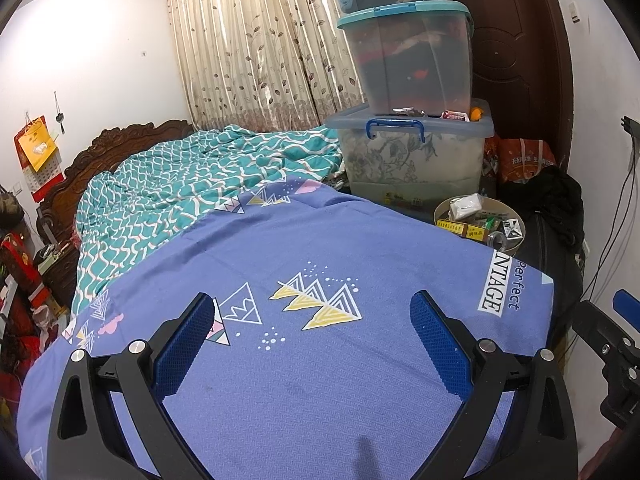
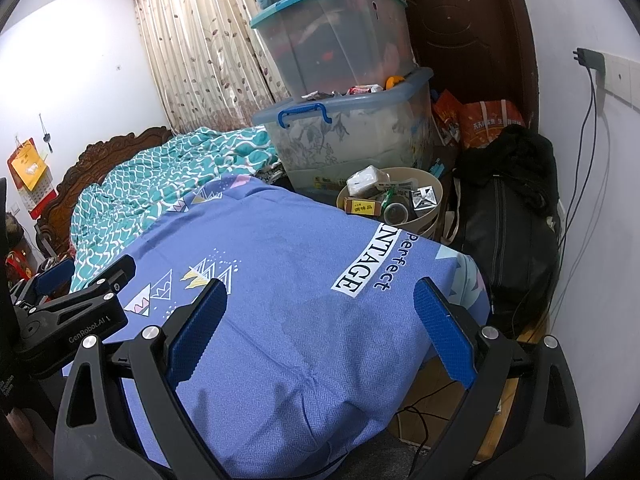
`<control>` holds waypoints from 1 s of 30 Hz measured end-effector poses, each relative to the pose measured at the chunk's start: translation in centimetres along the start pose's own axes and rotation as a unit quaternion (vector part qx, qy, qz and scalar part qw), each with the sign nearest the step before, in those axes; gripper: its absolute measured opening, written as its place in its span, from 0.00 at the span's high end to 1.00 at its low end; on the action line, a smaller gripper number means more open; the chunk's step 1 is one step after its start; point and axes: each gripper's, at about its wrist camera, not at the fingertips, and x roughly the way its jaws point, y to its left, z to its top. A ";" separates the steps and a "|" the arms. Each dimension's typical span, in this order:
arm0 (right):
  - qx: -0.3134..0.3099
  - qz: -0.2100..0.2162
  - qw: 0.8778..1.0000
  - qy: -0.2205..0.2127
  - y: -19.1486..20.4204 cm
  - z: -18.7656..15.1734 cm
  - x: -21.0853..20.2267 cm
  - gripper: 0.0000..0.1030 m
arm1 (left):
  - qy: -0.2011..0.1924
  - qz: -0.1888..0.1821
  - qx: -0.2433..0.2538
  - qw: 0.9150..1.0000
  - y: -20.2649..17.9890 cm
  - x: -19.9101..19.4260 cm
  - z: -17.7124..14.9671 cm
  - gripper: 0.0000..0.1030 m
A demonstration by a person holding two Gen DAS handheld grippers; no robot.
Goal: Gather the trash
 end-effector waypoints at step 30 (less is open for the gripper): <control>0.000 0.000 1.000 0.000 -0.1 0.2 0.1 0.09 | 0.002 -0.001 0.002 1.000 -0.1 0.0 0.1 0.08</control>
